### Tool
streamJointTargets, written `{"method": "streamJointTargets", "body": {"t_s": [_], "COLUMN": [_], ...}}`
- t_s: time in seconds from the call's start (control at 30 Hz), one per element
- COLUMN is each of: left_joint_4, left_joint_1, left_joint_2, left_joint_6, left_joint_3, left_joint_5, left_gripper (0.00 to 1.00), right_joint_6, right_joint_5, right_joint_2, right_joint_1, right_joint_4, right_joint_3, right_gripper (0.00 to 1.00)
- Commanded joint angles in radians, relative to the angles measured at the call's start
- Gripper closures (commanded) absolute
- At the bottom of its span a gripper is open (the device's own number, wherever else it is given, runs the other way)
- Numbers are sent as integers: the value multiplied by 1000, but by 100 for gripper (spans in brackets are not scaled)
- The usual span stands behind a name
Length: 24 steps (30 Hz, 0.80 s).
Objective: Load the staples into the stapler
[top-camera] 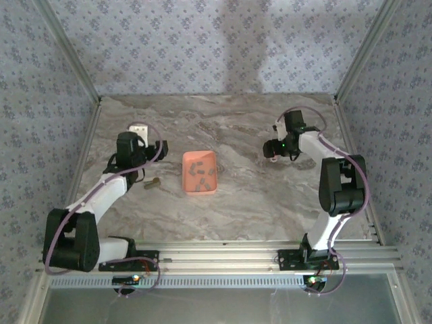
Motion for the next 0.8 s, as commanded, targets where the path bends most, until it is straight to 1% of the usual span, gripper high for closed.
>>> {"method": "streamJointTargets", "body": {"t_s": [0.0,0.07,0.17,0.37,0.57,0.7,0.77], "left_joint_4": [23,23,24,14,0,-6,11], "left_joint_1": [-11,-11,-13,-14,-15,-17,-17], "left_joint_2": [15,23,29,34,27,20,17], "left_joint_6": [-15,-19,-24,-20,-26,-25,-2], "left_joint_3": [23,23,20,25,24,20,14], "left_joint_5": [25,25,24,24,14,17,58], "left_gripper": [19,19,19,19,20,20,20], "right_joint_6": [-18,-21,-28,-47,-55,-70,-76], "right_joint_5": [17,13,20,67,102,131,144], "right_joint_2": [28,42,68,109,146,143,122], "right_joint_1": [13,19,26,38,48,54,62], "right_joint_4": [-47,-43,-47,-43,-54,-58,-50], "right_joint_3": [22,27,47,77,94,90,71], "right_gripper": [30,35,40,48,54,71,76]}}
